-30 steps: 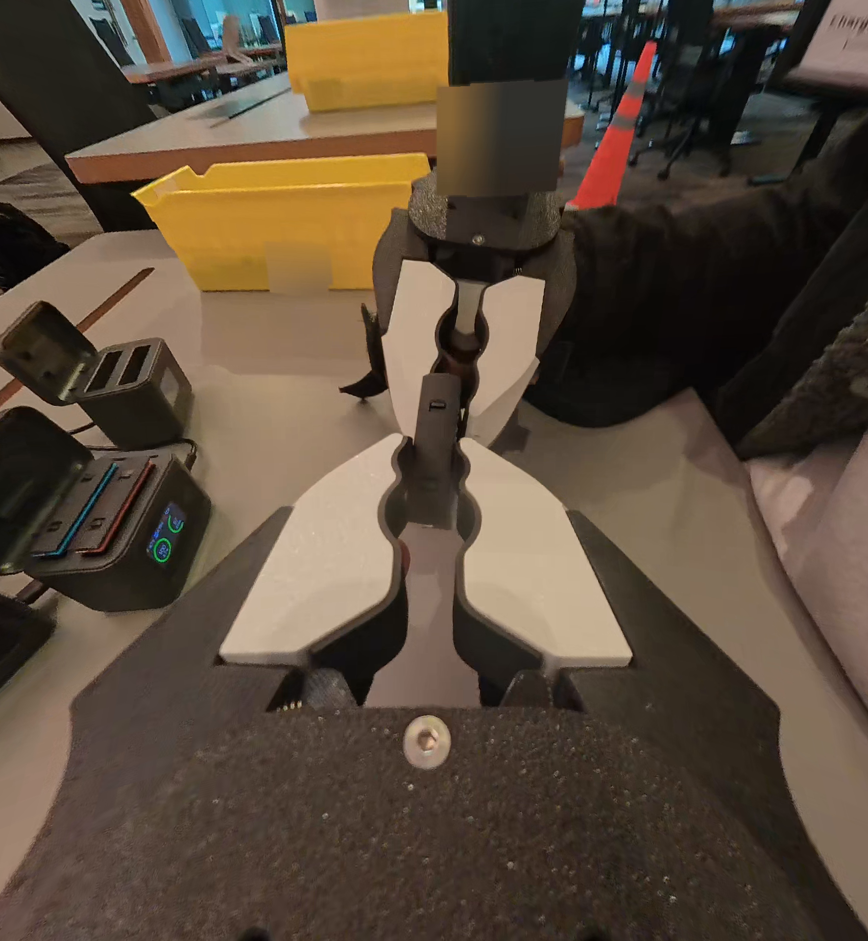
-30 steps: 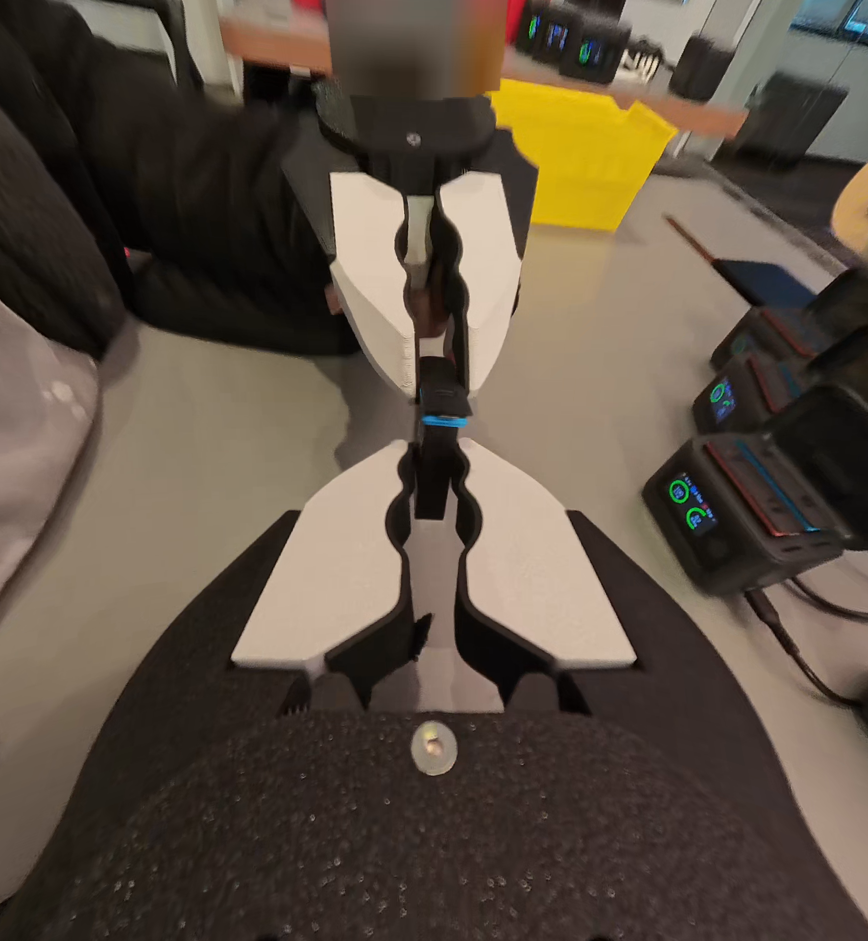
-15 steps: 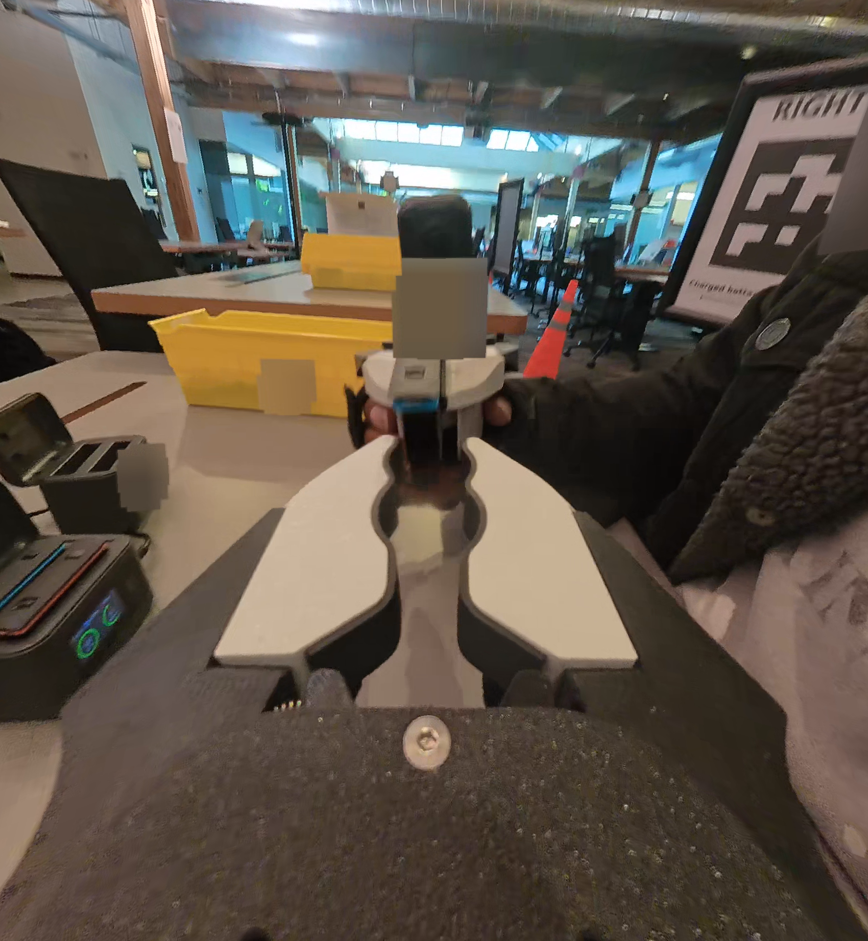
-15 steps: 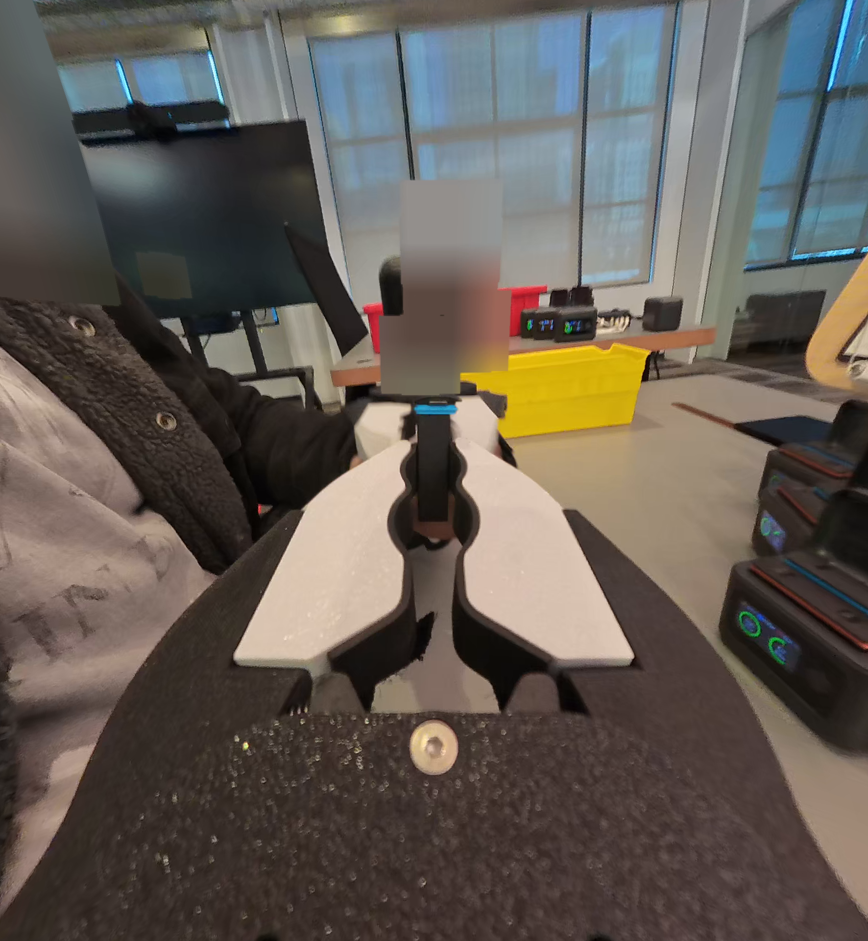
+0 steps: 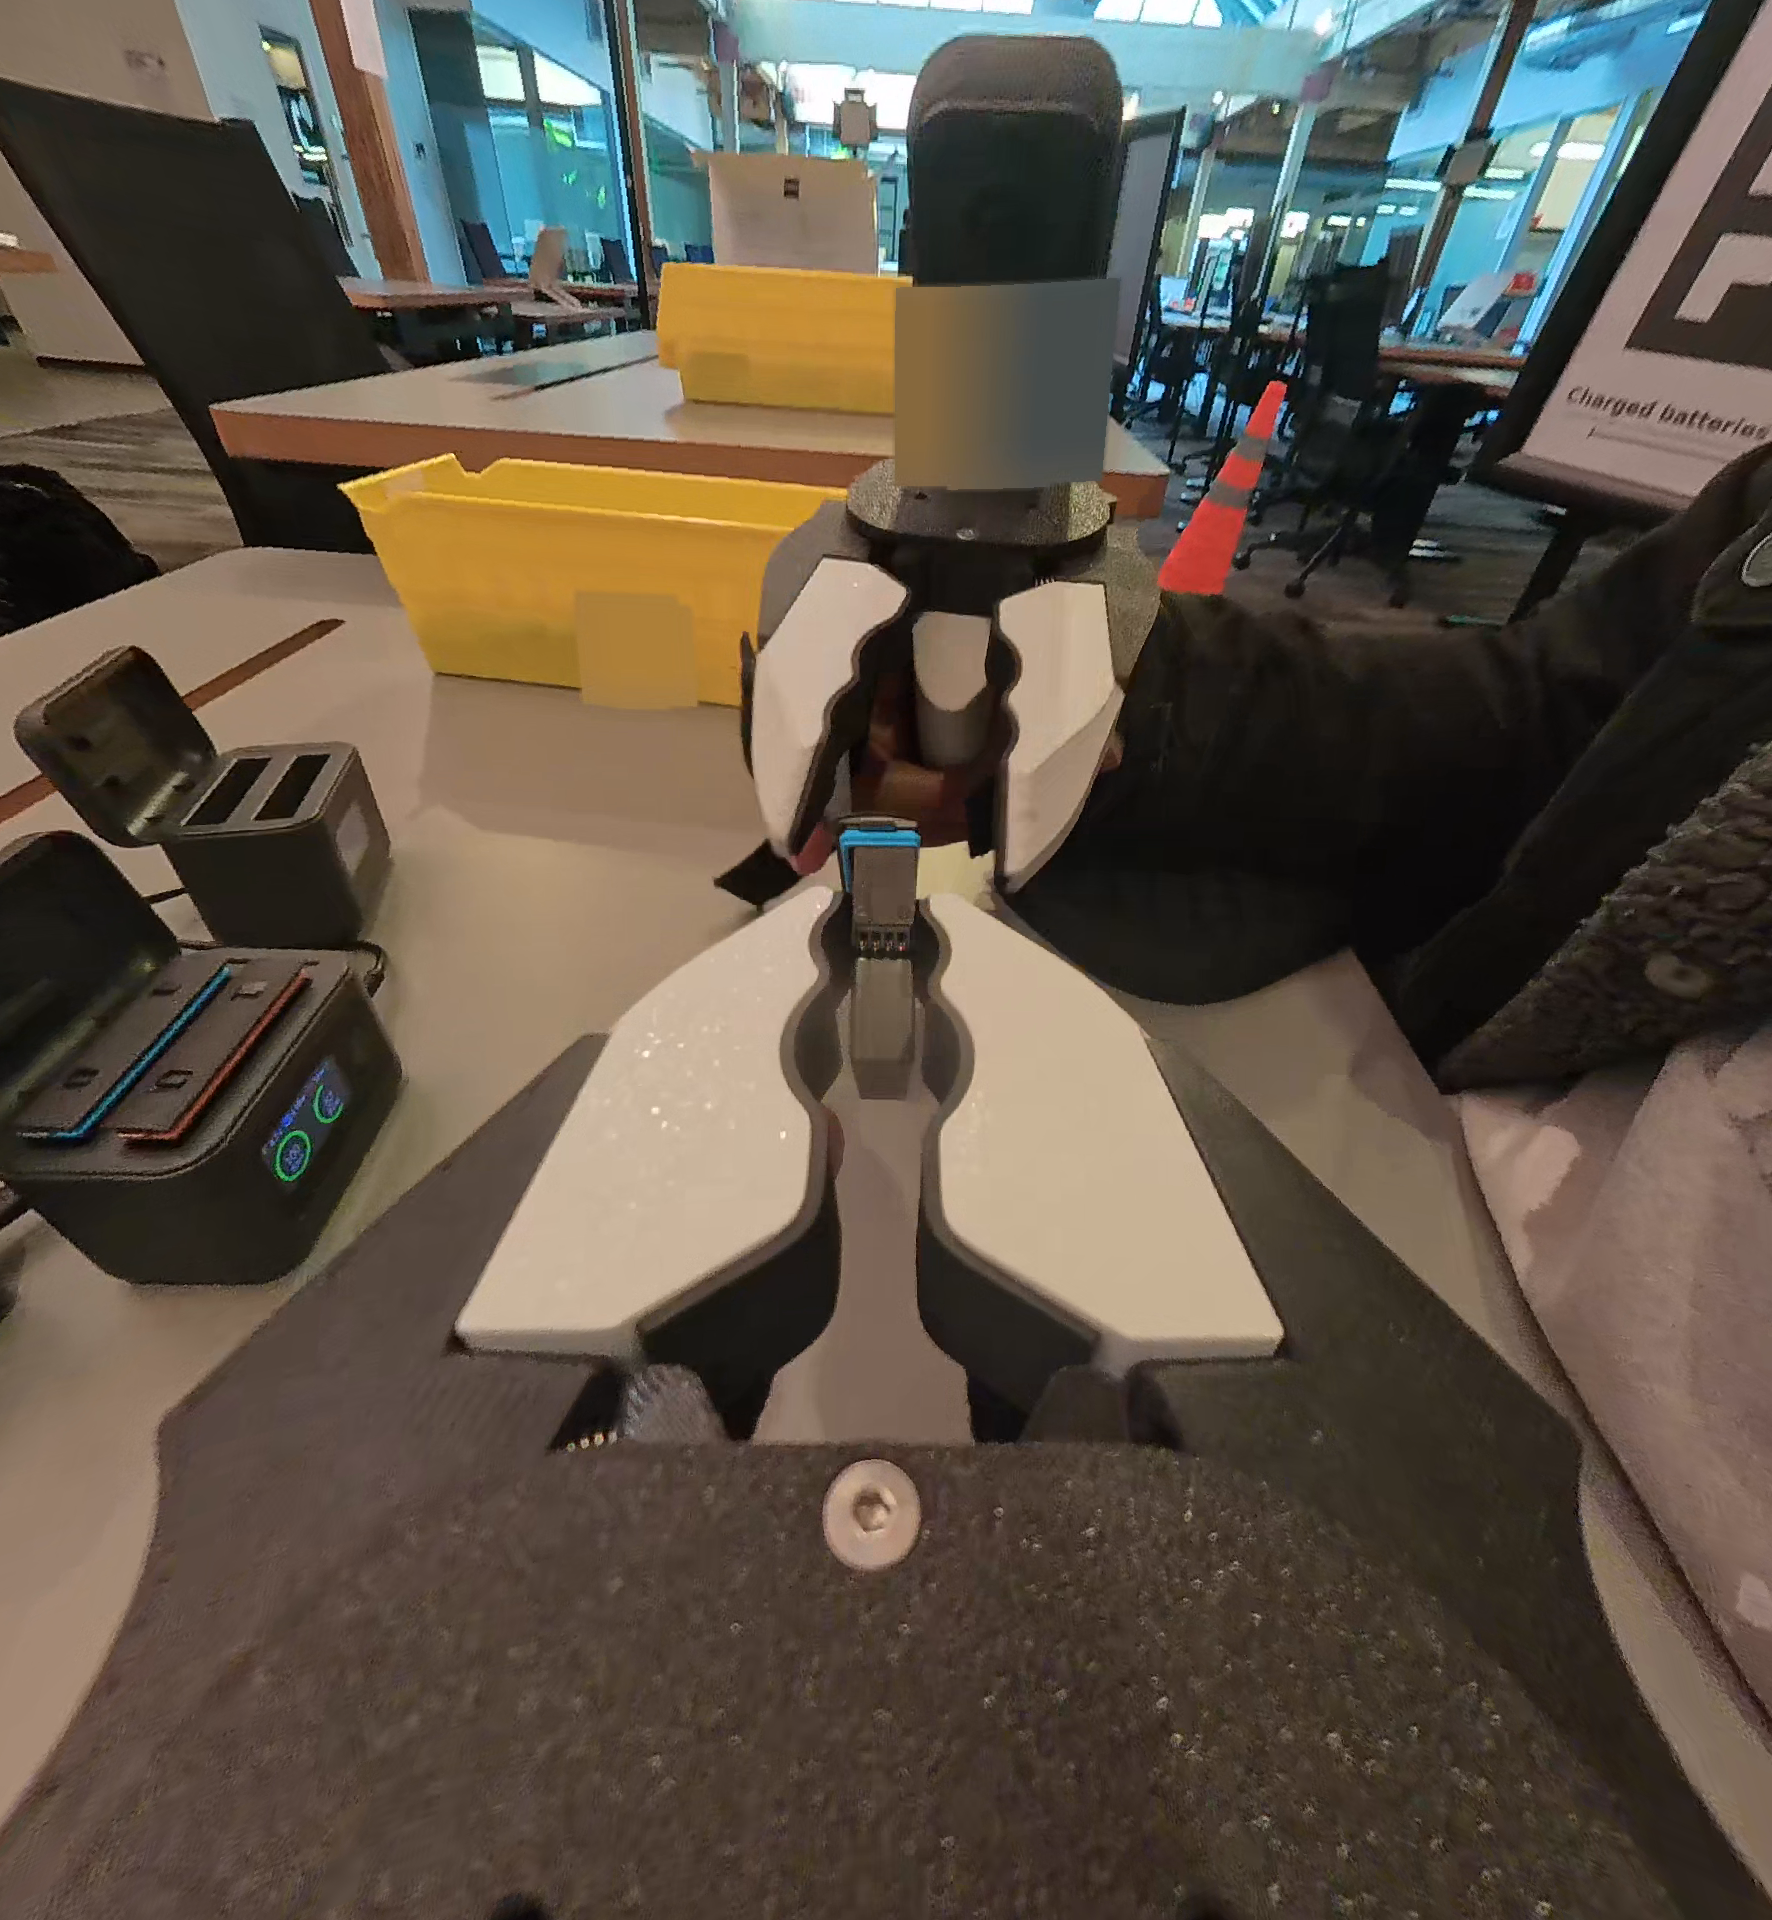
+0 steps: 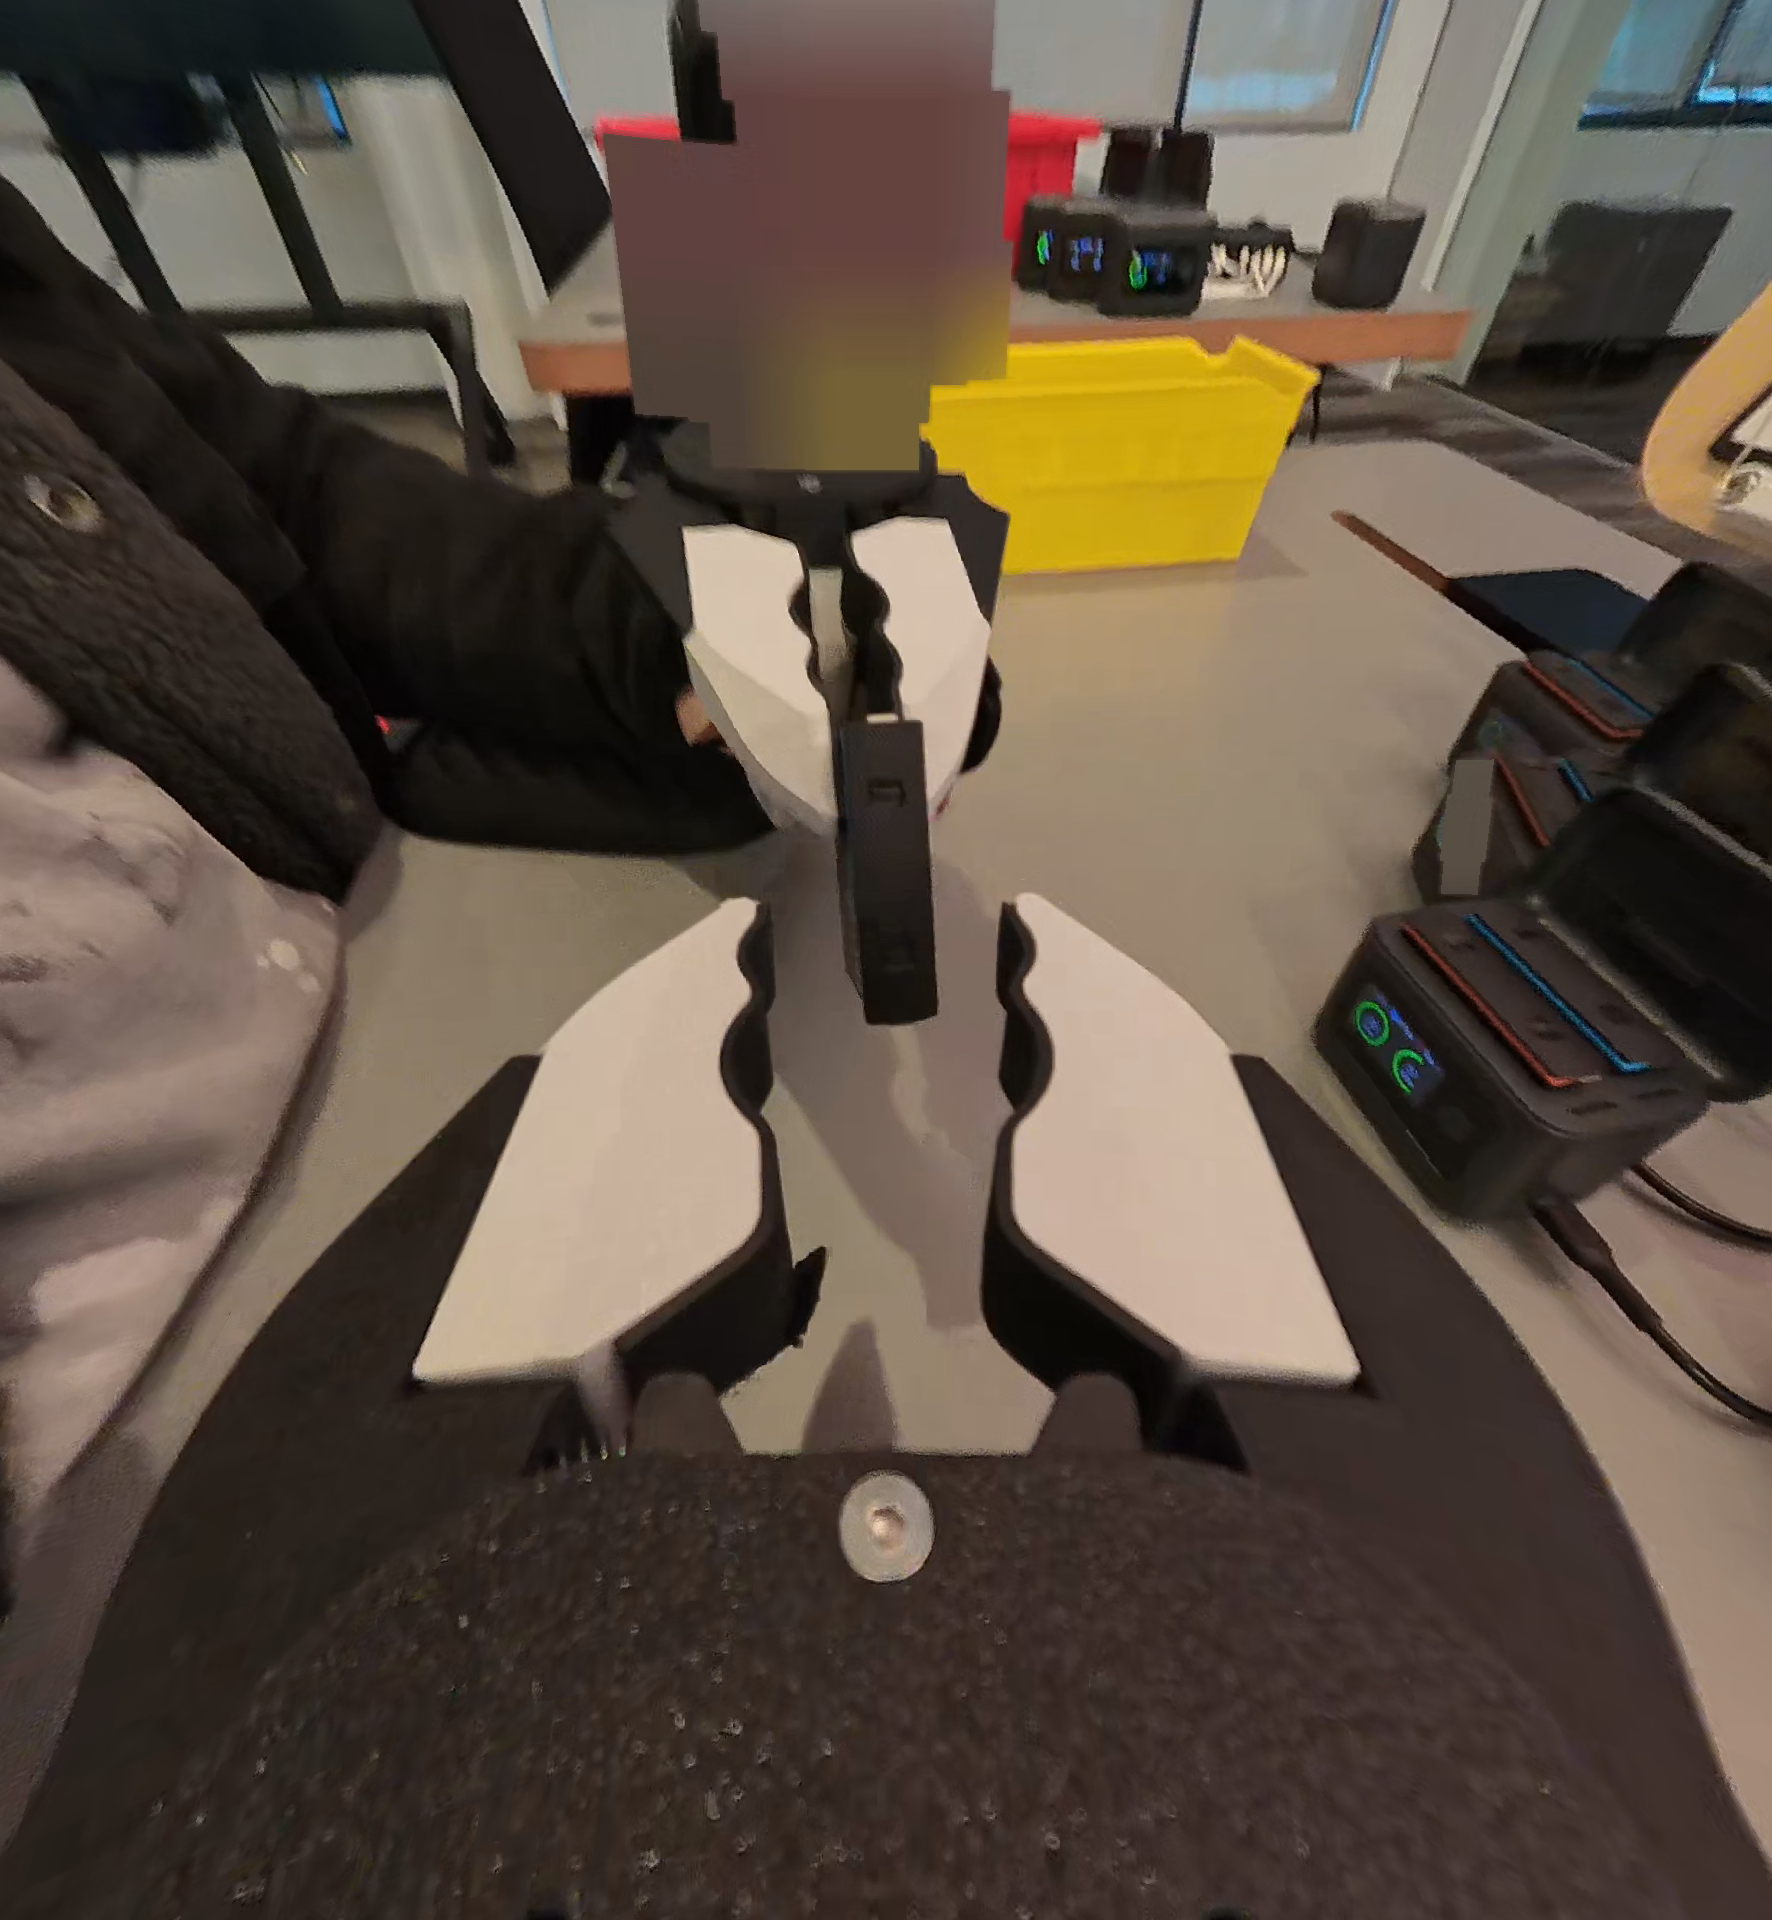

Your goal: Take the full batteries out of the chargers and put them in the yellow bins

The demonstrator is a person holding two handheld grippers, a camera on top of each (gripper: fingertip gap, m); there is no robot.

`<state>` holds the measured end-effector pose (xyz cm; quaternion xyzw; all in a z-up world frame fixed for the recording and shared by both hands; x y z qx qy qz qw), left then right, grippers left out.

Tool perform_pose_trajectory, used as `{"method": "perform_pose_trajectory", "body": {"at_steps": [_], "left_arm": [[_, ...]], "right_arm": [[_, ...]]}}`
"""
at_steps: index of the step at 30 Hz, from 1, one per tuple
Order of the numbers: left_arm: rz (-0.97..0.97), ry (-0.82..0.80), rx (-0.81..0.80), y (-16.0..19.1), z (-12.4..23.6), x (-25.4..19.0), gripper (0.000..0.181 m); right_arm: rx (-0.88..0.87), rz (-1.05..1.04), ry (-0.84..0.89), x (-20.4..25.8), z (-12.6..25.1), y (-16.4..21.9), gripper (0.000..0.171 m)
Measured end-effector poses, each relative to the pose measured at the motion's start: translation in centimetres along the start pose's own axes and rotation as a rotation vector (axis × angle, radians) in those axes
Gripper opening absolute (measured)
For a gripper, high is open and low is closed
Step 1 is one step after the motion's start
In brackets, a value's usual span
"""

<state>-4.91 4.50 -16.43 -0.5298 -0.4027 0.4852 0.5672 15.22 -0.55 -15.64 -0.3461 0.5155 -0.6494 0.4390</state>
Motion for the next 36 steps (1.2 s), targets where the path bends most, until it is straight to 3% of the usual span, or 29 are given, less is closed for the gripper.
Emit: {"method": "perform_pose_trajectory", "body": {"at_steps": [6, 10, 15, 20, 27, 36], "left_arm": [[-0.032, 0.005, 0.058, 0.4, -0.5, -0.3, 0.011], [-0.039, 0.007, 0.071, 0.6, -0.7, -0.3, 0.011], [-0.061, 0.005, 0.038, 0.5, -0.8, -0.6, 0.011], [-0.043, -0.087, 0.048, 0.6, -0.6, 0.2, 0.037], [-0.035, -0.206, 0.102, 1.4, -0.7, 1.1, 0.029], [-0.064, -0.256, 0.137, 2.3, -0.8, 1.5, 0.027]], "right_arm": [[0.092, 0.062, 0.027, 0.5, -1.6, 0.9, 0.034], [0.092, 0.074, 0.034, 0.6, -1.6, 0.9, 0.015], [0.108, 0.104, 0.029, 0.8, -1.2, 0.4, 0.014], [0.174, 0.180, 0.102, -0.6, 1.2, -0.5, 0.015], [0.416, 0.319, 0.168, -6.5, 4.4, -3.2, 0.015], [0.793, 0.453, 0.187, -17.4, 4.2, -6.1, 0.014]]}}
Point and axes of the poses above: each gripper's, where its closed fingertips meet, z back along the fingers, y out of its underside, x = y × z across the jaws, the point moved 10 cm from there along z, back along the fingers, and after that the axes turned 3 degrees about y, right-handed, at the moved point
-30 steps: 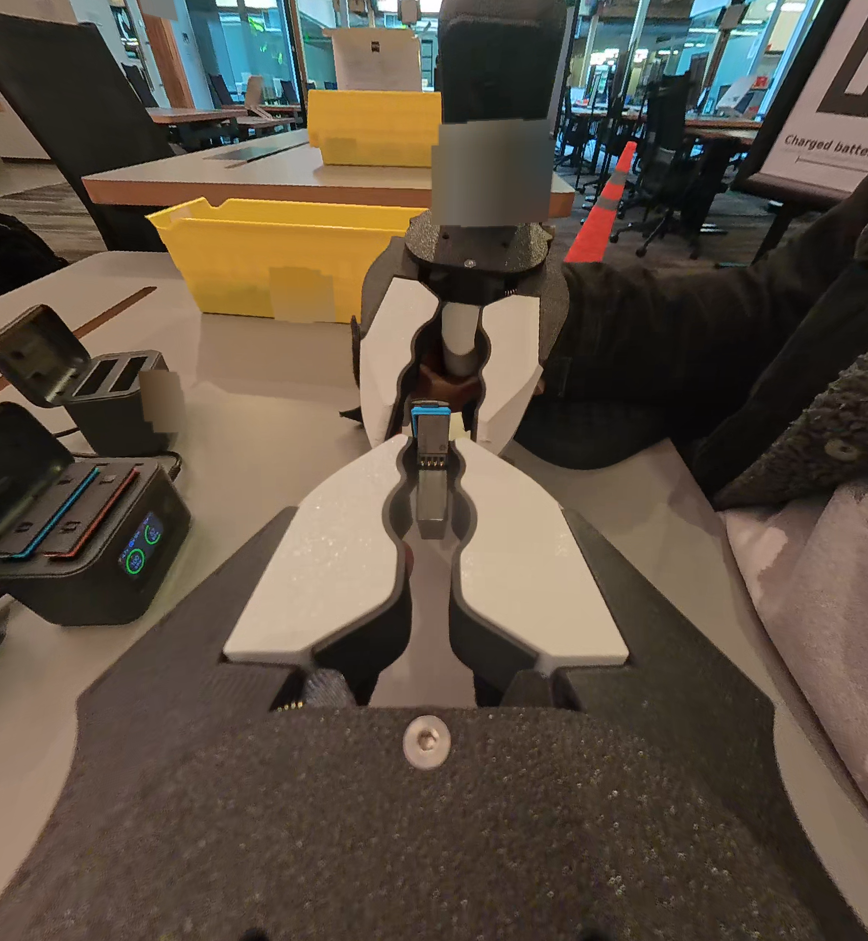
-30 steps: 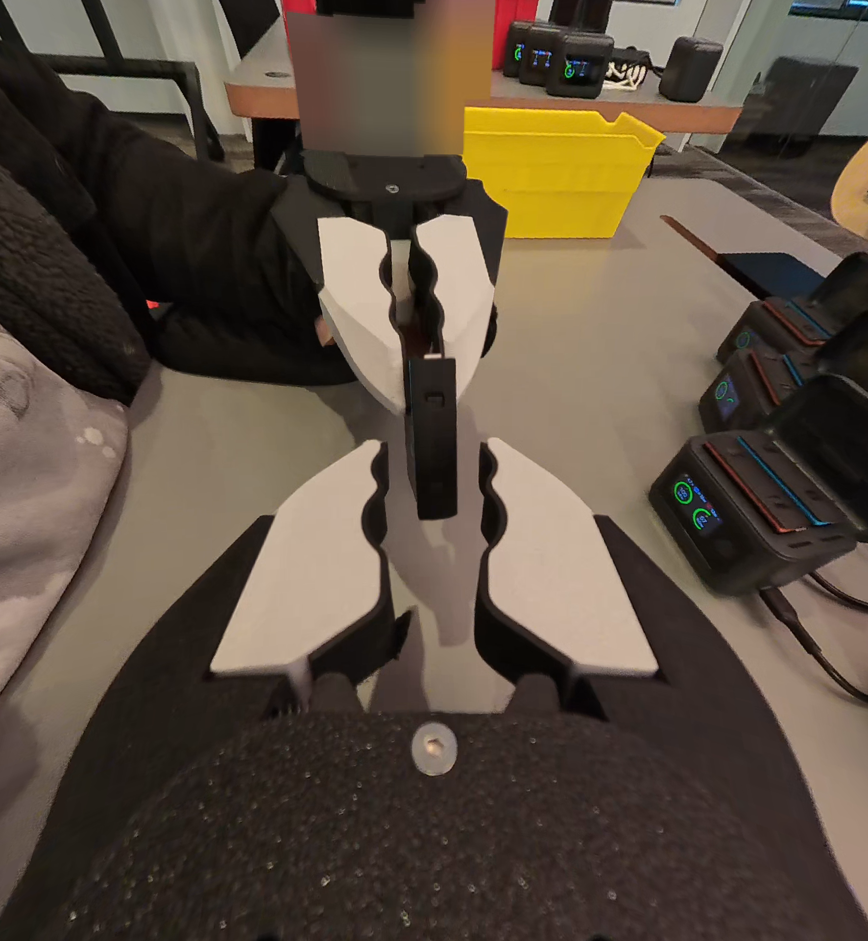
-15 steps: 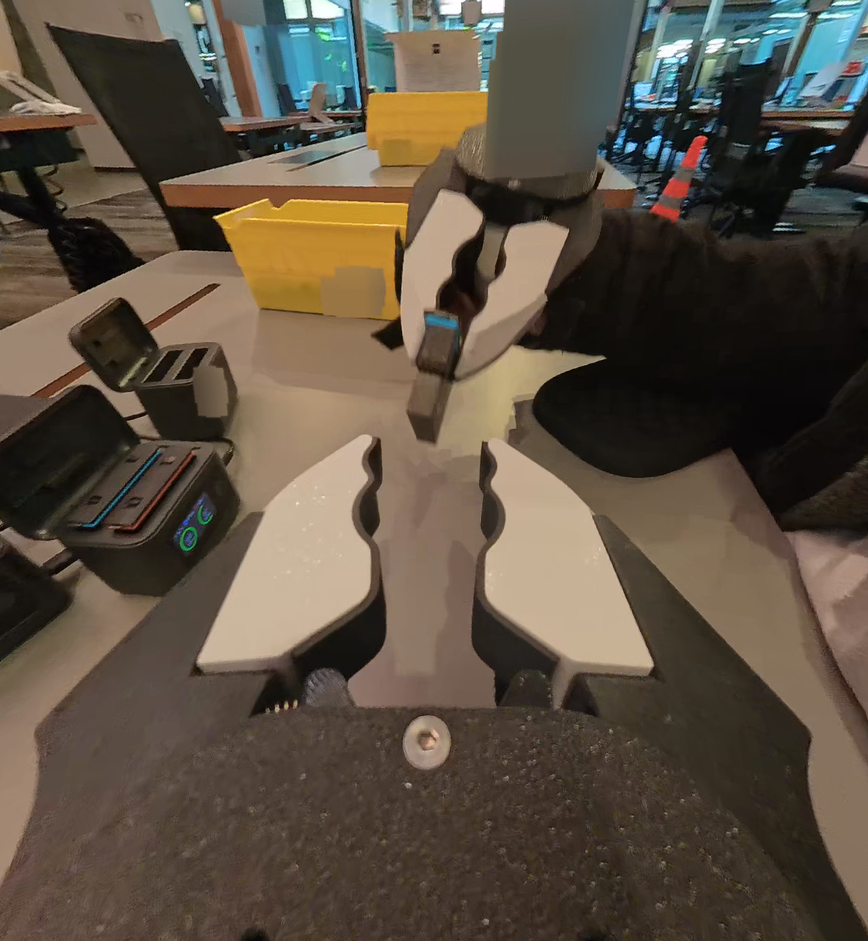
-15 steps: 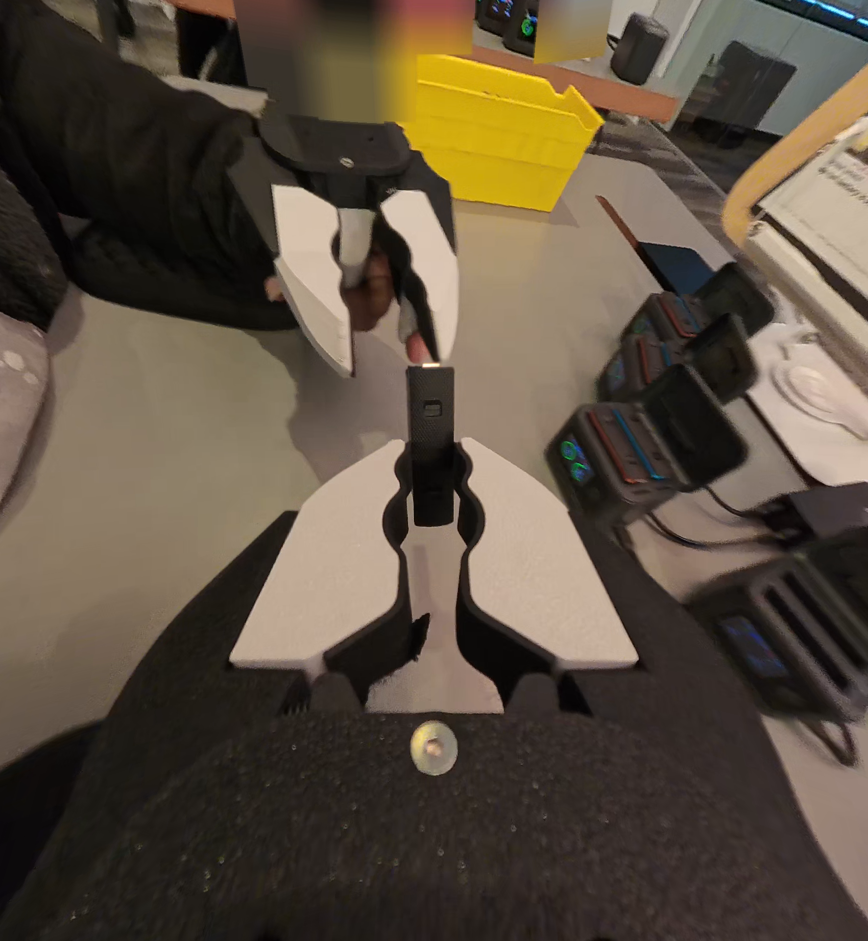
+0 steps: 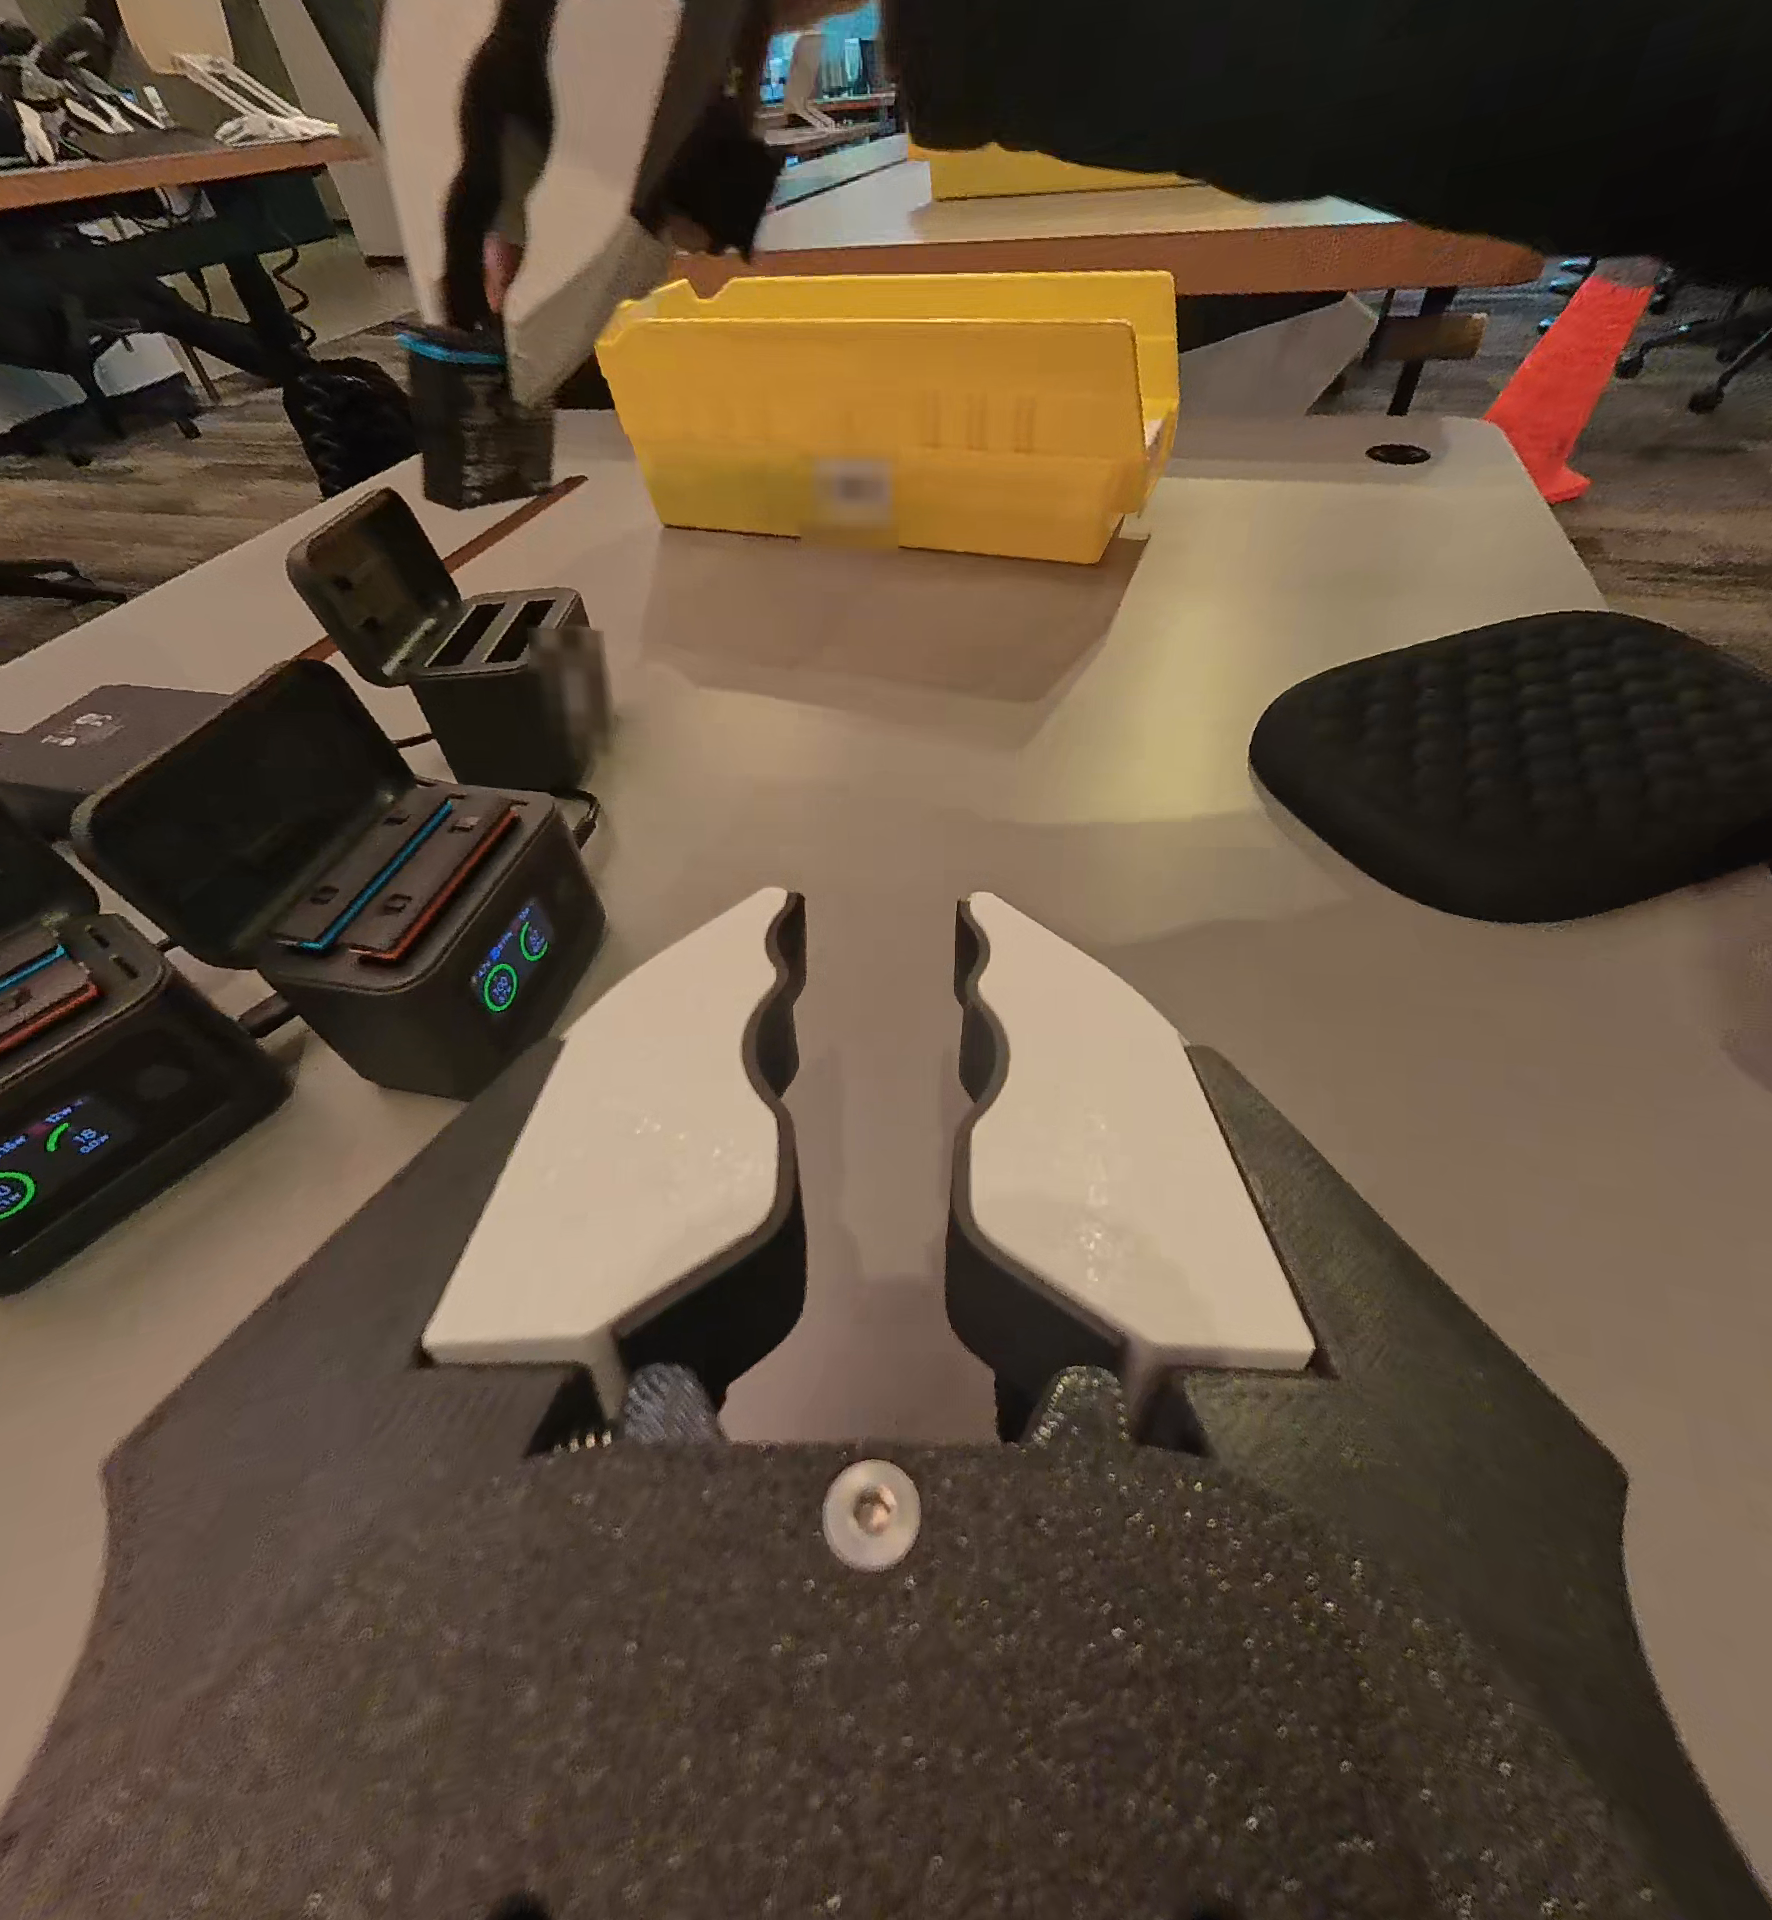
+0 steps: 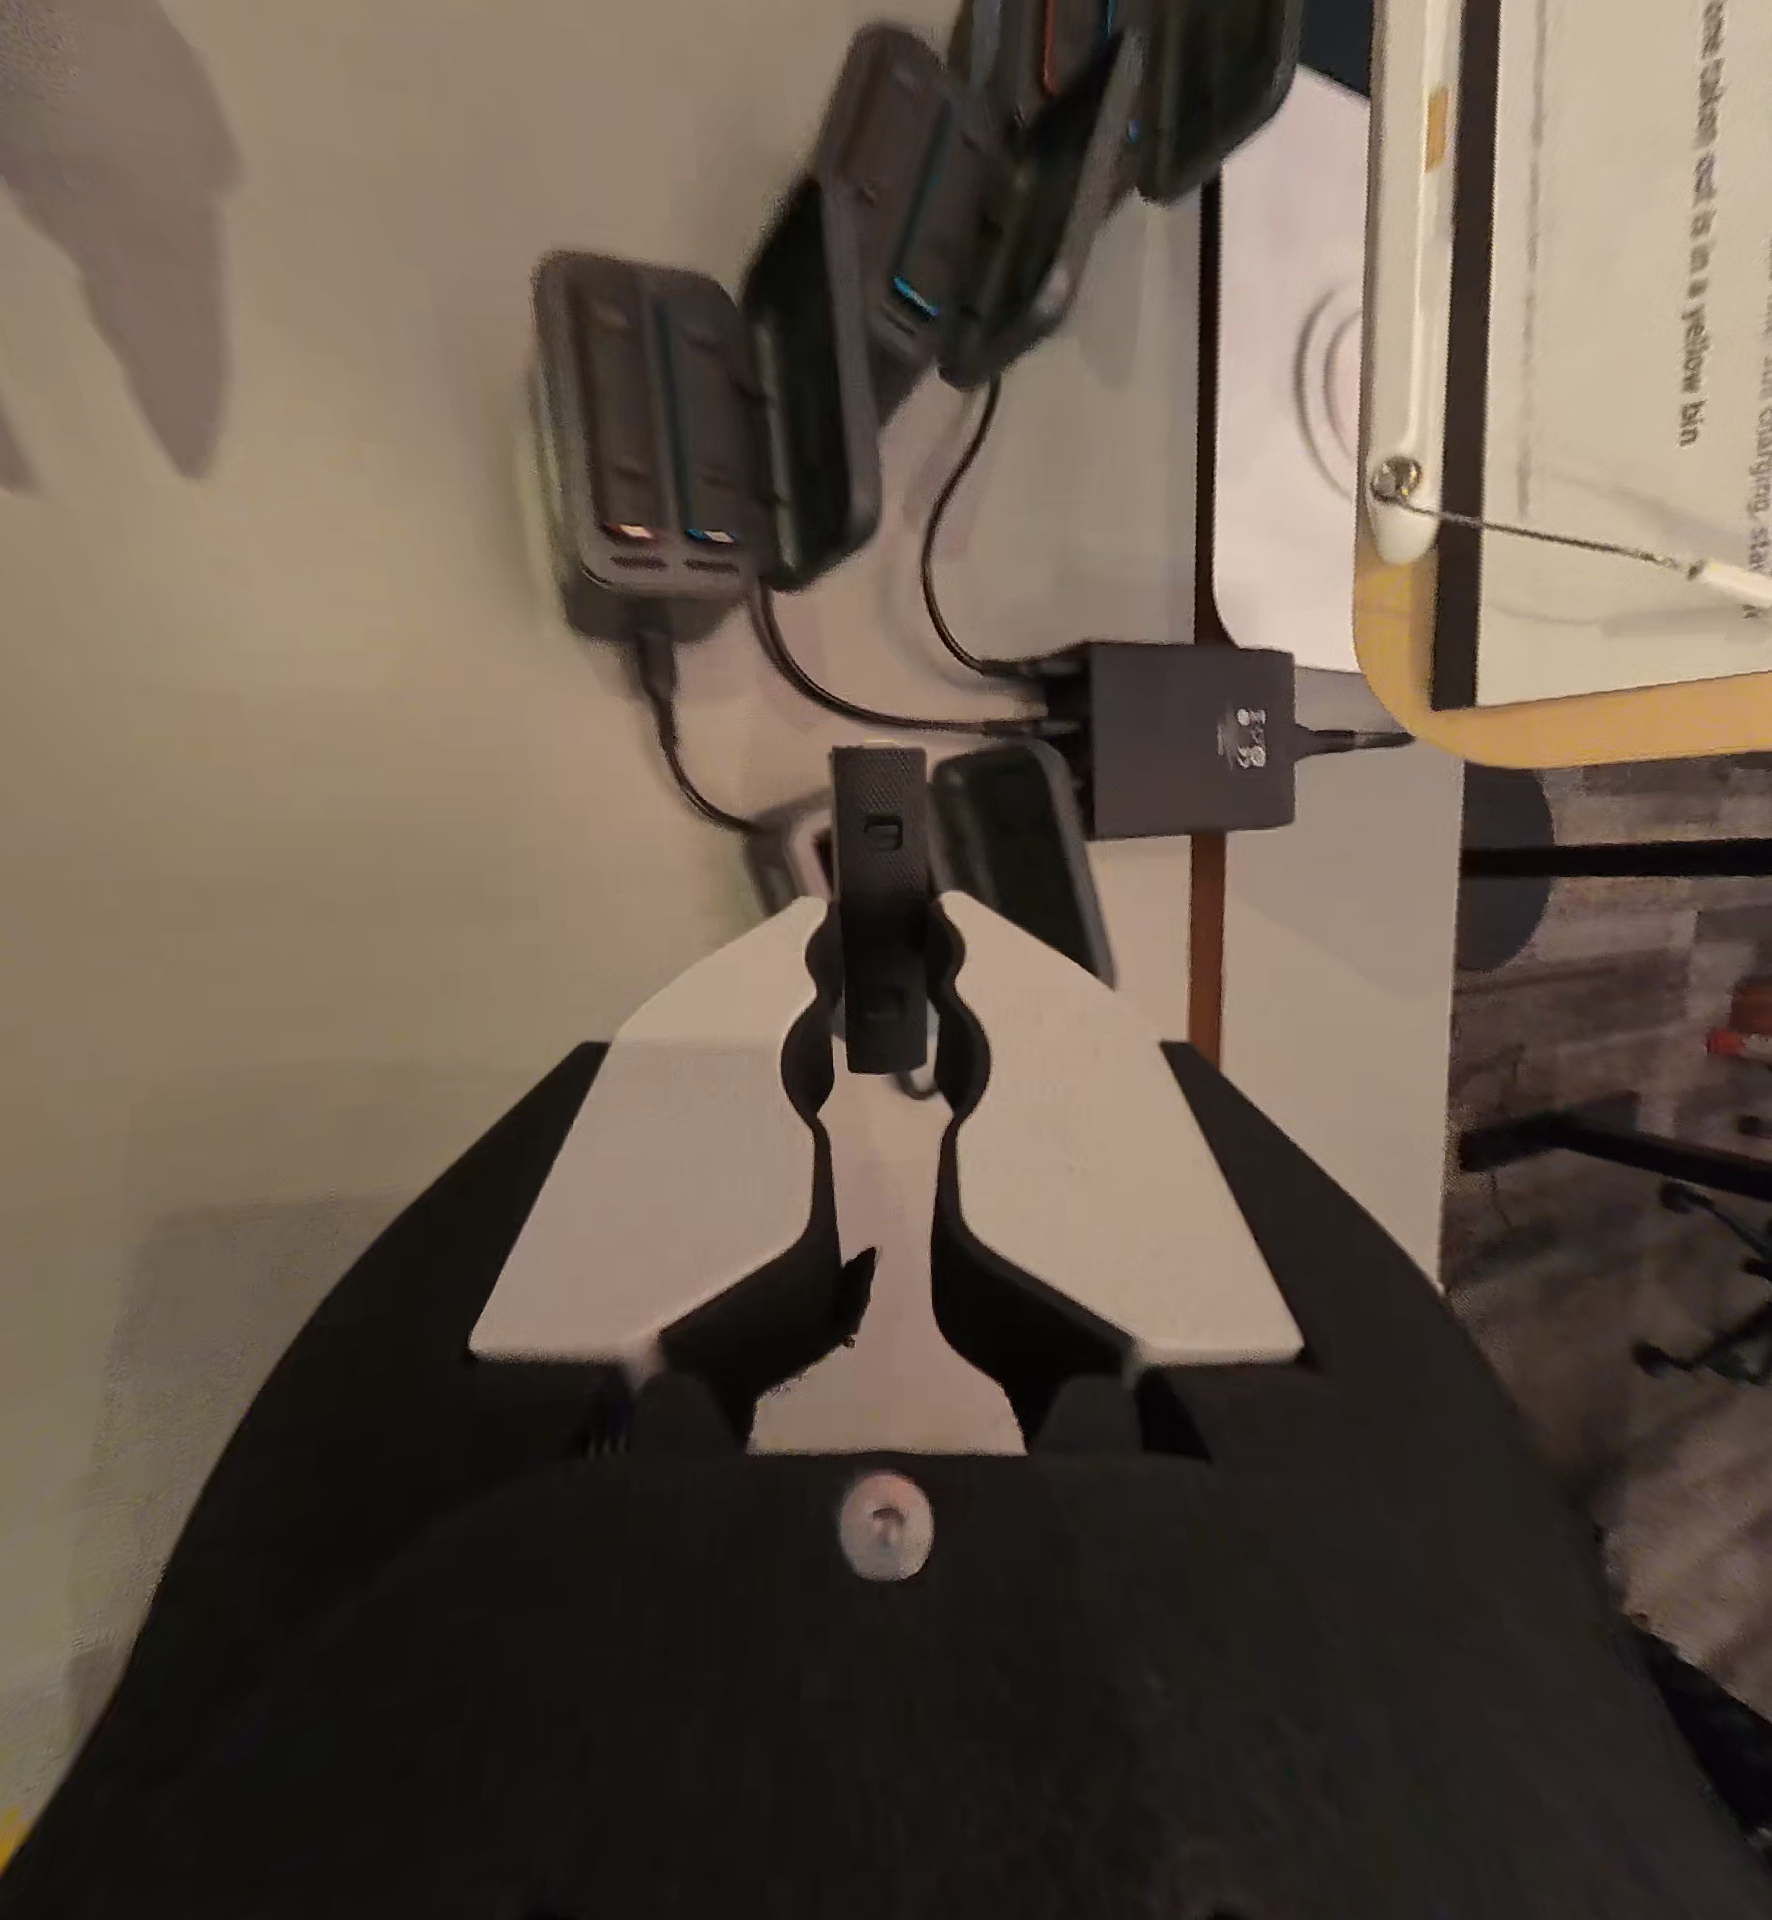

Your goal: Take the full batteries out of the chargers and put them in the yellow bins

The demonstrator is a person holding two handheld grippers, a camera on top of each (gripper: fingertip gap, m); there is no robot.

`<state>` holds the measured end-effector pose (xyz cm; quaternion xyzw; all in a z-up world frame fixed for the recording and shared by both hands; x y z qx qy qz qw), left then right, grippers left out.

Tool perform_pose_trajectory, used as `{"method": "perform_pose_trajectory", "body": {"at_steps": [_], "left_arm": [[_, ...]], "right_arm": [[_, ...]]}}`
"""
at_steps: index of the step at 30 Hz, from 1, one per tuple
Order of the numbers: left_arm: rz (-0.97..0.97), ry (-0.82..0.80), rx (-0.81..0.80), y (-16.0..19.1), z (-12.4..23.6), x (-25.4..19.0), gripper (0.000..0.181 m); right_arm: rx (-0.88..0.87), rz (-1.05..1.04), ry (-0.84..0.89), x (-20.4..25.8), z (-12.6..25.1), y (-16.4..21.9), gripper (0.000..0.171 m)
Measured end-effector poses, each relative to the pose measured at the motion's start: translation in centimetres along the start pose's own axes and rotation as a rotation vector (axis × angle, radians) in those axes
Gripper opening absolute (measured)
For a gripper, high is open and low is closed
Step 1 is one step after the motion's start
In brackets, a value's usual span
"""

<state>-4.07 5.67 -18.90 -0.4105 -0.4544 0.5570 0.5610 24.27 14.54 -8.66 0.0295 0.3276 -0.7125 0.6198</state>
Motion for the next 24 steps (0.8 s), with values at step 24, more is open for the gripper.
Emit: {"method": "perform_pose_trajectory", "body": {"at_steps": [24], "left_arm": [[-0.012, 0.025, 0.030, 0.7, -0.3, 0.3, 0.021]], "right_arm": [[0.241, 0.257, -0.305, -4.3, -7.2, 0.6, 0.015]]}}
Point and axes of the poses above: each gripper's, where its closed fingertips meet, z back along the fingers, y out of its underside, x = y × z across the jaws, the point moved 10 cm from there along z, back along the fingers, and after that the axes turned 3 degrees about y, right-handed, at the moved point
